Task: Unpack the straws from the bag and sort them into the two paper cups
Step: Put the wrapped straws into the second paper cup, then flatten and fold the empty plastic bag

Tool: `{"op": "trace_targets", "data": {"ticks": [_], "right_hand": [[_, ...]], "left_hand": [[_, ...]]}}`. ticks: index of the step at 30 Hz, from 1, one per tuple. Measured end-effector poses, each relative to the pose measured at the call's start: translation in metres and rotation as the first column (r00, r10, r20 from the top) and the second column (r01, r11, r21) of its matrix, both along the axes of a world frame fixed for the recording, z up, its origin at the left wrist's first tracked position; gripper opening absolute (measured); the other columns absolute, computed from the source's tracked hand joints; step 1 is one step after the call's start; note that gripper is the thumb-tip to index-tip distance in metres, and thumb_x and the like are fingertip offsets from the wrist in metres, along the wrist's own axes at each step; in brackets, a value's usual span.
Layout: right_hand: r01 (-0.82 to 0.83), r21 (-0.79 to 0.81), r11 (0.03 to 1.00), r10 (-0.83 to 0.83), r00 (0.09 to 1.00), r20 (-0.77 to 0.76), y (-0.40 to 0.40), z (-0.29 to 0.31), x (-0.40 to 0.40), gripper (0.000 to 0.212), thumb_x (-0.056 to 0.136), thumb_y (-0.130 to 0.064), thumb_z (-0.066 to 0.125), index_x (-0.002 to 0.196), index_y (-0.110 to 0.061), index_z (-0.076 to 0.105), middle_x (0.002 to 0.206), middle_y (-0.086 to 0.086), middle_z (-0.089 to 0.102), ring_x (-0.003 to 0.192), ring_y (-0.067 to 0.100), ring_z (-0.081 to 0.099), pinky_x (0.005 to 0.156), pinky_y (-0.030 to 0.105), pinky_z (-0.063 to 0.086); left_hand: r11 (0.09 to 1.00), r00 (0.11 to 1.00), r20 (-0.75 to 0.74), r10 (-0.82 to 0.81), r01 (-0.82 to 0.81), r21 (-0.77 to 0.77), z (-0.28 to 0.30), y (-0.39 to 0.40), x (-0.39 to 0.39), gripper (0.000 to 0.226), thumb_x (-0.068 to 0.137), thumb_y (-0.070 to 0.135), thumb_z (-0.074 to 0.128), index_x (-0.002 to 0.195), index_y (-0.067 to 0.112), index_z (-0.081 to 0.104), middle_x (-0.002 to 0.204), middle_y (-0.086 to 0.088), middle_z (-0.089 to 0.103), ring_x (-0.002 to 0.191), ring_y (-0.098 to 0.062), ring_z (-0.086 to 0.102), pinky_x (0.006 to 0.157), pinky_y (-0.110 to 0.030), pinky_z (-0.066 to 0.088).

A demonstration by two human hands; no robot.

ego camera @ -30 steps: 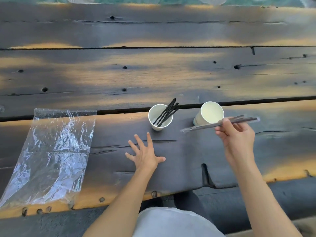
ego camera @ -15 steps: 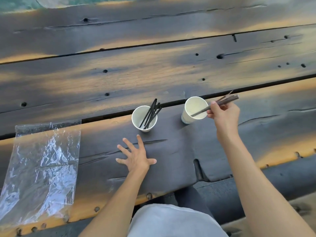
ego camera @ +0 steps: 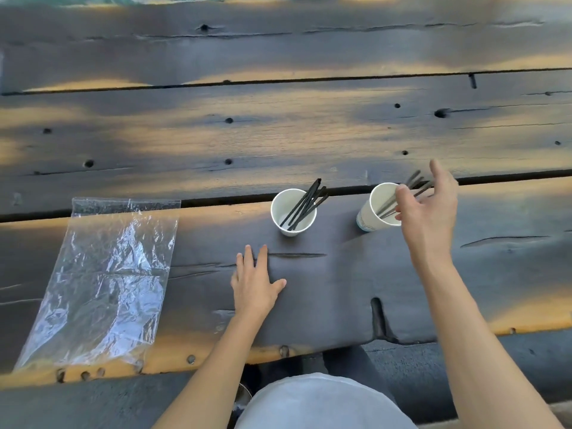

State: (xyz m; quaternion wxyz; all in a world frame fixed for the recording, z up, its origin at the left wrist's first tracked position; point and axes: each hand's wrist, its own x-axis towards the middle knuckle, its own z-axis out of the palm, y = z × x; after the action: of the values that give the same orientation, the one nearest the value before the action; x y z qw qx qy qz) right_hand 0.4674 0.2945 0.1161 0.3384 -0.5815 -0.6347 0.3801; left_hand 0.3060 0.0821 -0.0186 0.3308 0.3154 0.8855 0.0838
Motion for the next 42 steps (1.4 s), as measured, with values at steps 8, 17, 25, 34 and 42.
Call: {"op": "trace_targets", "data": {"ticks": [8, 17, 25, 34, 42], "right_hand": [[-0.363, -0.11, 0.925, 0.344, 0.925, -0.163, -0.101, 0.005, -0.083, 0.025, 0.095, -0.012, 0.053, 0.113, -0.026, 0.061, 0.108, -0.003, 0.068, 0.066, 0.026, 0.057, 0.061, 0.029, 0.05], [-0.587, -0.564, 0.58, 0.712, 0.702, 0.003, -0.207, -0.067, -0.095, 0.022, 0.098, -0.018, 0.049, 0.117, -0.021, 0.061, 0.096, -0.005, 0.065, 0.078, 0.021, 0.067, 0.079, 0.044, 0.057], [-0.399, -0.734, 0.55, 0.68, 0.724, 0.116, -0.213, -0.111, -0.086, 0.026, 0.1, -0.017, 0.046, 0.122, -0.014, 0.06, 0.112, 0.006, 0.067, 0.1, 0.024, 0.064, 0.083, 0.034, 0.05], [-0.128, -0.704, 0.698, 0.368, 0.908, 0.2, -0.196, -0.138, -0.076, 0.024, 0.088, -0.017, 0.037, 0.107, -0.025, 0.049, 0.105, 0.008, 0.062, 0.096, 0.032, 0.064, 0.085, 0.049, 0.054], [-0.183, -0.823, 0.538, 0.285, 0.958, -0.027, -0.177, -0.128, -0.079, 0.017, 0.097, -0.015, 0.054, 0.111, -0.007, 0.053, 0.093, 0.009, 0.06, 0.064, 0.024, 0.067, 0.061, 0.033, 0.06]], "left_hand": [[0.816, 0.814, -0.159, 0.558, -0.504, 0.283, 0.007, -0.127, -0.078, 0.062, 0.096, 0.026, 0.059, 0.153, 0.019, 0.034, 0.167, -0.006, 0.015, 0.154, -0.026, 0.01, 0.122, -0.052, 0.018], [0.762, 0.762, 0.015, 0.647, -0.647, 0.013, -0.015, -0.193, -0.088, 0.069, 0.101, 0.046, 0.043, 0.159, 0.02, 0.017, 0.168, -0.013, 0.002, 0.154, -0.032, 0.002, 0.121, -0.051, 0.011], [0.666, 0.747, 0.386, 0.542, -0.662, 0.345, 0.021, -0.137, -0.068, 0.042, 0.104, 0.023, 0.043, 0.146, 0.026, 0.046, 0.152, 0.003, 0.043, 0.138, -0.017, 0.042, 0.112, -0.037, 0.037], [0.995, 0.999, -0.028, -0.039, 0.036, -0.092, -0.01, -0.143, -0.089, 0.081, 0.097, 0.04, 0.056, 0.157, 0.043, 0.003, 0.167, -0.007, -0.018, 0.151, -0.034, -0.02, 0.121, -0.059, 0.0], [0.997, 0.998, -0.066, -0.015, 0.009, -0.083, -0.017, -0.142, -0.084, 0.085, 0.094, 0.036, 0.062, 0.158, 0.042, 0.005, 0.167, -0.007, -0.017, 0.151, -0.033, -0.021, 0.121, -0.056, 0.001]]}}
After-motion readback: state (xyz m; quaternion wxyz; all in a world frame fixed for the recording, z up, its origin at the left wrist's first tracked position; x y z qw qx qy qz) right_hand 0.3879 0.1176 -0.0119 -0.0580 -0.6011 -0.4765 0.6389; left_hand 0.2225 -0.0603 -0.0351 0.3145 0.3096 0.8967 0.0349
